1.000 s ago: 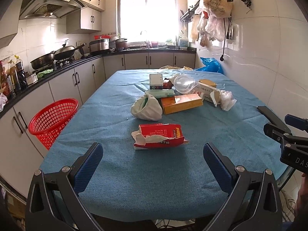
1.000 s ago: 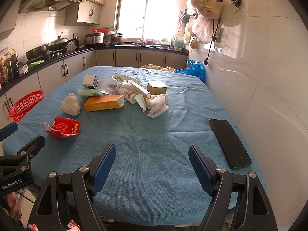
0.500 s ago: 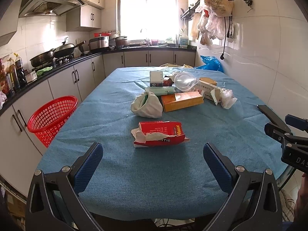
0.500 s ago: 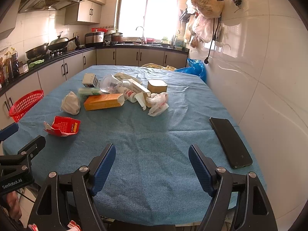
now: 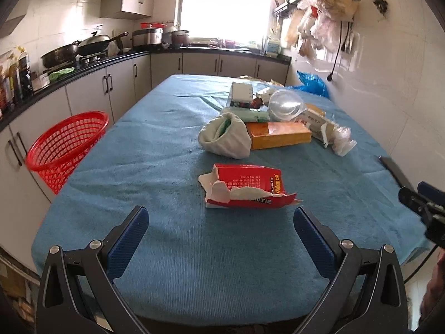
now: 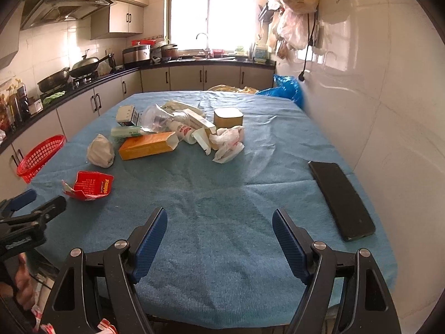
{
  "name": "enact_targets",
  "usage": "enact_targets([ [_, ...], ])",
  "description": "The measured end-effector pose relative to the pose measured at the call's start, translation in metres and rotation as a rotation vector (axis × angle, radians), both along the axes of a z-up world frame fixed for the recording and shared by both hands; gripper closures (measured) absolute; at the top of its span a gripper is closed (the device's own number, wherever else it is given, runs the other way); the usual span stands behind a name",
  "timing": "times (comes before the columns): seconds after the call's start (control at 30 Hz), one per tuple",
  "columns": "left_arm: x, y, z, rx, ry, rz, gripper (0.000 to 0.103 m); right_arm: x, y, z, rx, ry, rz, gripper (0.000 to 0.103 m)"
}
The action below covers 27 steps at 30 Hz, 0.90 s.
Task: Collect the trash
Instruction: 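Move the left tool toward the red tissue pack on the table, then grasp the red tissue pack with the left tool while the right tool grasps the white barcode strip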
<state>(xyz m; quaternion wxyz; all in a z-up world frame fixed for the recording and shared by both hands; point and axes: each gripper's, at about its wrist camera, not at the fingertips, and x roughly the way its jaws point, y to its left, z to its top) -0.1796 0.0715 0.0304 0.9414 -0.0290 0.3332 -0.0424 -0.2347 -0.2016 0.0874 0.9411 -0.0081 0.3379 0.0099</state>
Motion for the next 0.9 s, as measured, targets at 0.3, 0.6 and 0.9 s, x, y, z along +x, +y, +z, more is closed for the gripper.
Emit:
enact_targets([
  [0.3,0.041,-0.016,-0.011,0.002,0.06,-0.093,0.0,0.022,-0.018,-0.003,0.087,0.033,0.016,0.023],
  [0.6,0.064,-0.035,-0.017,0.007,0.14,-0.173,0.011,0.06,-0.036,0.003,0.169,0.099,0.085,0.023],
  [0.9,0.06,-0.038,-0.01,0.047,0.144,-0.239,0.016,0.137,-0.026,0.028,0.15,0.15,0.245,0.049],
])
